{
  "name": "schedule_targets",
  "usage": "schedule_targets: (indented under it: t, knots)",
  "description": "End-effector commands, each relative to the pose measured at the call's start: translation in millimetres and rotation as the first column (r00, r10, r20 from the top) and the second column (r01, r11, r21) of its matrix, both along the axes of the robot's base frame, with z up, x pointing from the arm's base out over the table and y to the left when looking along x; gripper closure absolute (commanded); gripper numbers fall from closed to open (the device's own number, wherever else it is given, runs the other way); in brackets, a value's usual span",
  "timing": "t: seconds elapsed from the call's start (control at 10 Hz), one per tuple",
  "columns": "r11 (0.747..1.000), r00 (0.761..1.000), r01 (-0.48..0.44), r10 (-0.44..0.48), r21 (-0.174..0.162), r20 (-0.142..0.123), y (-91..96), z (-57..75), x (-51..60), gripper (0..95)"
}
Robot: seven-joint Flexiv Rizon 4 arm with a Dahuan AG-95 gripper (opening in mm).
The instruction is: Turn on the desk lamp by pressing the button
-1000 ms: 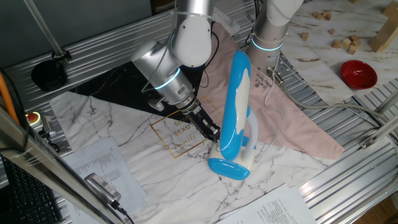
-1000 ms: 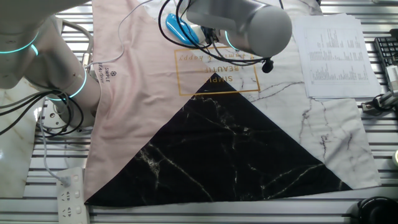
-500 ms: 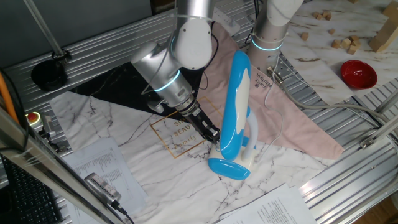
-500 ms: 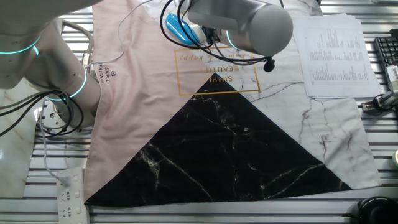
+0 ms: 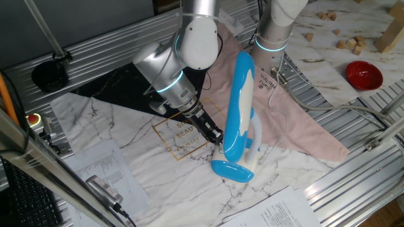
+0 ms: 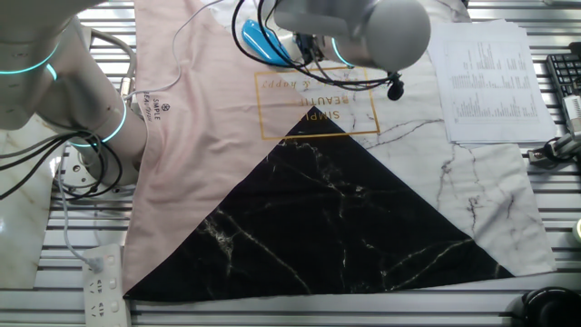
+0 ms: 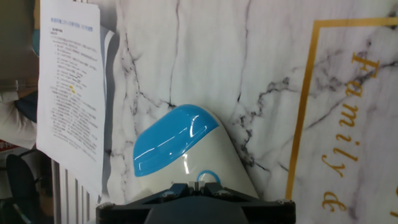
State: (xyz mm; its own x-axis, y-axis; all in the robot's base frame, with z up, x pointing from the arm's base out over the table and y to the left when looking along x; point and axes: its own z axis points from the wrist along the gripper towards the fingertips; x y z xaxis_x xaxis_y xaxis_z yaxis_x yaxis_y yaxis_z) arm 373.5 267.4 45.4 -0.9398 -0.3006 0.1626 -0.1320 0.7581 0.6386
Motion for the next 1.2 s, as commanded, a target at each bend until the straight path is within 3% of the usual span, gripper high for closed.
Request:
schedule_targets:
  t: [0.1,0.3,0.7,0.8,0.9,1.0,1.2]
  knots:
    - [1.000,1.000,0.001,-0.001,-0.004,0.001,-0.2,-2.7,0.4,95.0]
    - [1.000,1.000,-0.003,0.004,-0.023,0.007,0.9,-6.9,1.3,95.0]
    - [1.000,1.000,-0.002,0.002,-0.014,0.003,1.4,-10.2,1.6,95.0]
    - [1.000,1.000,-0.002,0.002,0.004,0.010,0.4,-5.6,1.1,95.0]
    - [1.000,1.000,0.004,-0.003,0.018,-0.006,-2.9,10.6,1.3,95.0]
    - [1.000,1.000,0.005,-0.006,-0.002,-0.028,-5.4,31.7,1.5,95.0]
    - [0.999,1.000,-0.019,0.019,-0.044,-0.007,-10.6,45.0,11.5,95.0]
